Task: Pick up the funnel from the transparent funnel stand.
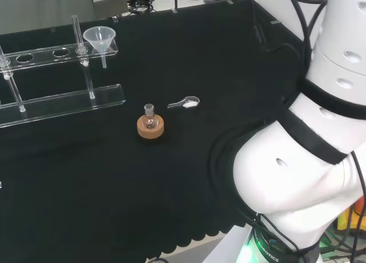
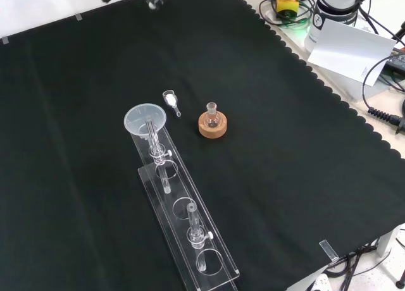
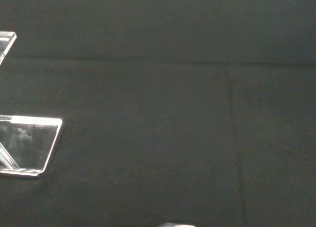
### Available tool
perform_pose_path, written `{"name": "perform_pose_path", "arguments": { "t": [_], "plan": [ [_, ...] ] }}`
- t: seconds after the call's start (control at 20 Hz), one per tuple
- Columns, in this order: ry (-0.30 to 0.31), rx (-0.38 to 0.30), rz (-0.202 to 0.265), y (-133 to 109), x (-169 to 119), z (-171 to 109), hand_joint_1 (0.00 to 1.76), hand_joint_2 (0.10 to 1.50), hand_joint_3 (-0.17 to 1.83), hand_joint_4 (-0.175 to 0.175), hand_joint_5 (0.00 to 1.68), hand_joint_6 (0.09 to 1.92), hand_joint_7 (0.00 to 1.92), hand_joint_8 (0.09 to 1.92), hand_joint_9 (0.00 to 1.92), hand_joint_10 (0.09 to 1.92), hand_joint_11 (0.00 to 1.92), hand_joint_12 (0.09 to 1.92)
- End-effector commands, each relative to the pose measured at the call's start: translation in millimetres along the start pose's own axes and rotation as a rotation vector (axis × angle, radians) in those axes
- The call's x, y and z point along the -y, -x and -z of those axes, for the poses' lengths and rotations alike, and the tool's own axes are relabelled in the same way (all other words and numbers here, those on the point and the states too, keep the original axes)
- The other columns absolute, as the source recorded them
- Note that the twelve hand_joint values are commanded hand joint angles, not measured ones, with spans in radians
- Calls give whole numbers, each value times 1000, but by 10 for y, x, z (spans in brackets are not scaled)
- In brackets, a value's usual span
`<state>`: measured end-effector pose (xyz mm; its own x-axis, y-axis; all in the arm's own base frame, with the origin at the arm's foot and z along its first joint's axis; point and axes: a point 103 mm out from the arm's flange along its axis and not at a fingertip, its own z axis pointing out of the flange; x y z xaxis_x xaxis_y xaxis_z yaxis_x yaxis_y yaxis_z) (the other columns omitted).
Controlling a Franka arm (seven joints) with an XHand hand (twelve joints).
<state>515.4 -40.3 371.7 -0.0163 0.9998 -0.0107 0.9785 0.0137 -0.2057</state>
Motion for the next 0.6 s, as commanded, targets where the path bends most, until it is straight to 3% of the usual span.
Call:
{"name": "perform_pose_path", "arguments": {
  "t": [0.05, 0.3, 0.6],
  "plan": [
    [-66, 68, 70, -869, -431, -26, 373, 958, 255, -7, 290, 87, 213, 623, 377, 650, 180, 1378],
    [-82, 77, 105, -1191, -579, -19, 434, 920, 240, -11, 290, 87, 212, 632, 382, 653, 188, 1382],
    [-149, 119, 114, -1539, -749, -110, 525, 887, 231, -17, 282, 87, 185, 629, 375, 648, 203, 1384]
  ]
}}
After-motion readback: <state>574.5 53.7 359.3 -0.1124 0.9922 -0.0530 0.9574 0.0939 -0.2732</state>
